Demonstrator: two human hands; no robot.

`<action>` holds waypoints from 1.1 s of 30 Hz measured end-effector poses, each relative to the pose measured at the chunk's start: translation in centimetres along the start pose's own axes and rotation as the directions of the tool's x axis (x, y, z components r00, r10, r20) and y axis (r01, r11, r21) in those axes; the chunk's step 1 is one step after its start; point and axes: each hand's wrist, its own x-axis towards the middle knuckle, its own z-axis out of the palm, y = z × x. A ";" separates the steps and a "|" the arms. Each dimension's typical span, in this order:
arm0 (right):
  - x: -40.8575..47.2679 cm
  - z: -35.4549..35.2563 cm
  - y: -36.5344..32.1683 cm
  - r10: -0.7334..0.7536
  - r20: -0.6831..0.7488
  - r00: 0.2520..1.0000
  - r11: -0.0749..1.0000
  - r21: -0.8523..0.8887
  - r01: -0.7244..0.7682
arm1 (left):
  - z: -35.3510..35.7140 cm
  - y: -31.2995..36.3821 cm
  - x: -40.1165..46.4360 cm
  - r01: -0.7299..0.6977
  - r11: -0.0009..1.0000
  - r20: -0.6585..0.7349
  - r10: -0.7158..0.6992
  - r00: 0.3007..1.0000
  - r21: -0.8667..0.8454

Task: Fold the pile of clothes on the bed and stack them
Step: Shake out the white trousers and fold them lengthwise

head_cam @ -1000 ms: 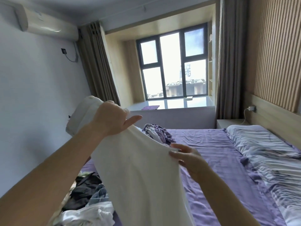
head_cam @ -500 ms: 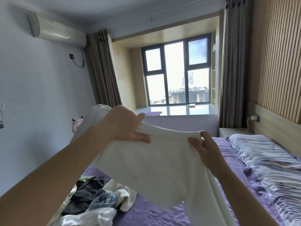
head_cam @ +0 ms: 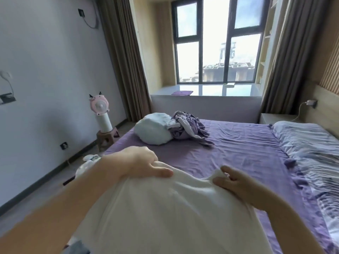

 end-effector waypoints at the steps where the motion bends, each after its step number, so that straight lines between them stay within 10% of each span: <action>1: 0.5 1.7 1.5 0.050 0.049 0.998 0.999 -0.015 -0.049 | 2.6 -0.5 0.0 0.026 0.999 0.068 -0.024 0.997 -0.028; 7: 2.6 14.1 12.0 0.265 0.118 0.957 0.963 -0.083 -0.257 | 20.7 -3.0 -1.2 0.106 0.994 0.301 -0.105 0.948 0.012; 17: 4.9 26.1 20.5 0.449 -0.164 0.879 0.877 -0.110 -0.468 | 36.8 -6.7 -1.6 0.154 0.988 0.280 -0.153 0.948 0.018; 26: 6.7 27.4 23.5 0.573 0.257 0.778 0.818 -0.248 -0.520 | 39.2 -13.8 2.0 0.202 0.945 0.659 0.019 0.752 -0.258; 33: 12.8 32.0 27.4 0.627 0.187 0.756 0.740 -0.447 -0.503 | 49.0 -15.2 6.0 0.130 0.991 0.595 -0.090 0.798 -0.024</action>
